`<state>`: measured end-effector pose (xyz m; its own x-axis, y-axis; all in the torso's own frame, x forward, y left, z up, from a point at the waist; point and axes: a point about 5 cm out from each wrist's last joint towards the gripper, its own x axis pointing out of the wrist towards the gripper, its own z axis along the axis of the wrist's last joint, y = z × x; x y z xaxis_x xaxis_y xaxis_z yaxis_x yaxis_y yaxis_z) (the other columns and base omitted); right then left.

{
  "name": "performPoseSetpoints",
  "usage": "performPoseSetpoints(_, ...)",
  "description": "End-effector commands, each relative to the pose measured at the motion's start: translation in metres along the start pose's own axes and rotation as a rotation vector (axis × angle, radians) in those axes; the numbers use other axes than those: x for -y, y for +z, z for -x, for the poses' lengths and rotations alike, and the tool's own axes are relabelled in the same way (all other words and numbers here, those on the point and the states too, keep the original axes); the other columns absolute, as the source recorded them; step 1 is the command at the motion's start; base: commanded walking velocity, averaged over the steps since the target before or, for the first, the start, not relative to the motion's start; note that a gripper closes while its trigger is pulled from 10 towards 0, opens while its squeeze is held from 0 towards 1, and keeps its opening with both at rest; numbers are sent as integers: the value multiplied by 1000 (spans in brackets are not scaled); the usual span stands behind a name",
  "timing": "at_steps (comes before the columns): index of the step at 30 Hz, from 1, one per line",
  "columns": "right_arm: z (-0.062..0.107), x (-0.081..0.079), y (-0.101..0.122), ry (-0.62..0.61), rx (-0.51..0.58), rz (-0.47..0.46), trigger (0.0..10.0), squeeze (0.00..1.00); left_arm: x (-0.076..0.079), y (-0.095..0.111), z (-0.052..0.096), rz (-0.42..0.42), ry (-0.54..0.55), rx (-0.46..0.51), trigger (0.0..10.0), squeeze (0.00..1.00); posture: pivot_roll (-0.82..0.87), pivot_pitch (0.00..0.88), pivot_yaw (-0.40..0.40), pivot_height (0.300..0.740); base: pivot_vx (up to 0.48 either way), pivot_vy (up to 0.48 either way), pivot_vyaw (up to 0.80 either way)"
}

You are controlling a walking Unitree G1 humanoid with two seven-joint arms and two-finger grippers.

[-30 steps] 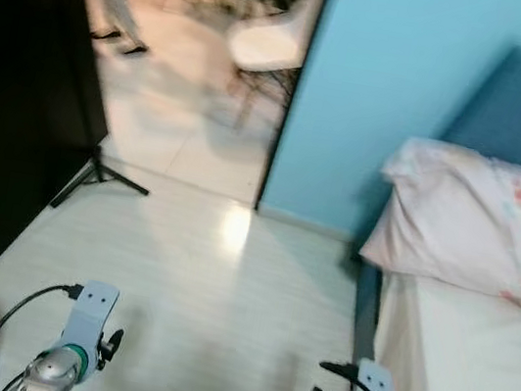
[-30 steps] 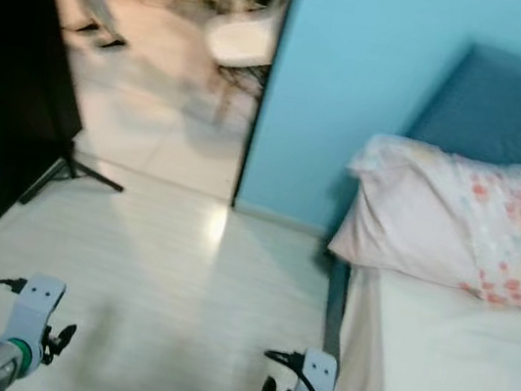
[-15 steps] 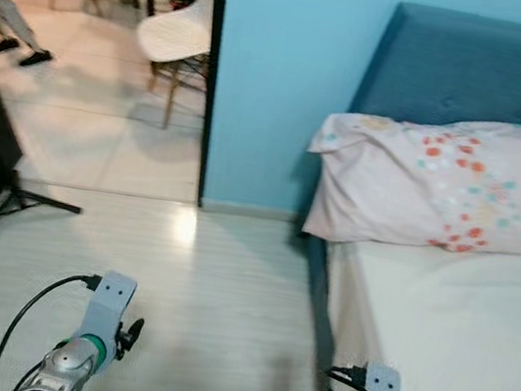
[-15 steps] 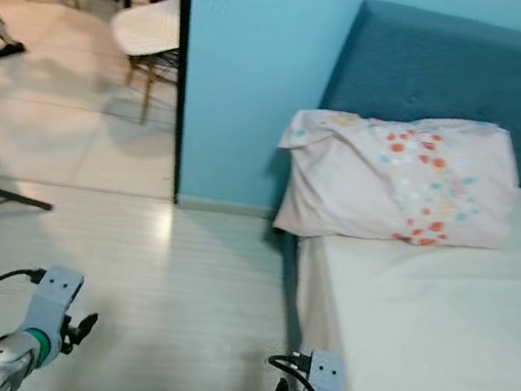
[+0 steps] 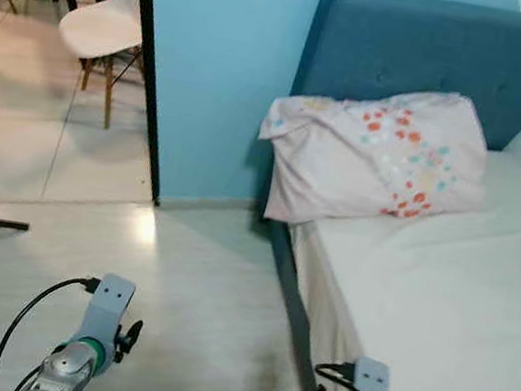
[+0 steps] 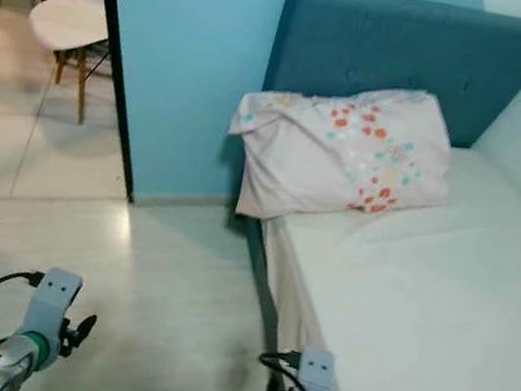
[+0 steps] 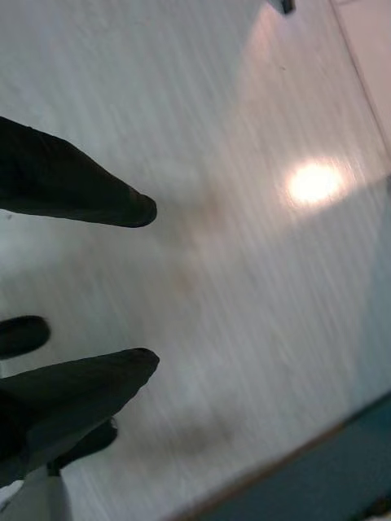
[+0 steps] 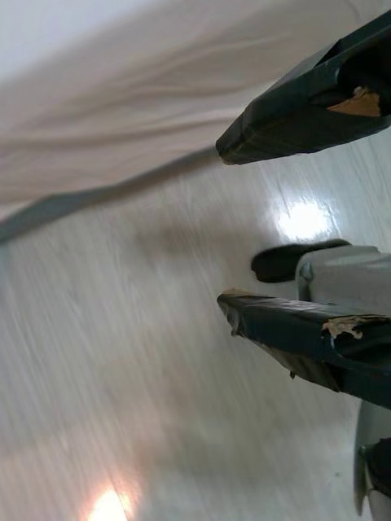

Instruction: Clean up the room

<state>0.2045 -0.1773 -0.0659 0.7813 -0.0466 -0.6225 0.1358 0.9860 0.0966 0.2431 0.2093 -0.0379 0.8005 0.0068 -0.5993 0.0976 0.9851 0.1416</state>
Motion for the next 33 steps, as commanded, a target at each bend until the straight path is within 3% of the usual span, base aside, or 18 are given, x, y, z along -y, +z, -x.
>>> performPoseSetpoints(1, 2, 5, -5, -17, -17, 1, 10000, 0, 2, -6, 2, 11, -4, -14, 10000, 0, 59, 15, 28, 706, -394, 0, 0)
performPoseSetpoints(33, 4, 8, -11, -28, -48, 4, 10000, 0, 0, -8, 2, -19, -3, -28, 10000, 0, 64, 11, 29, 706, -390, 0, 0)
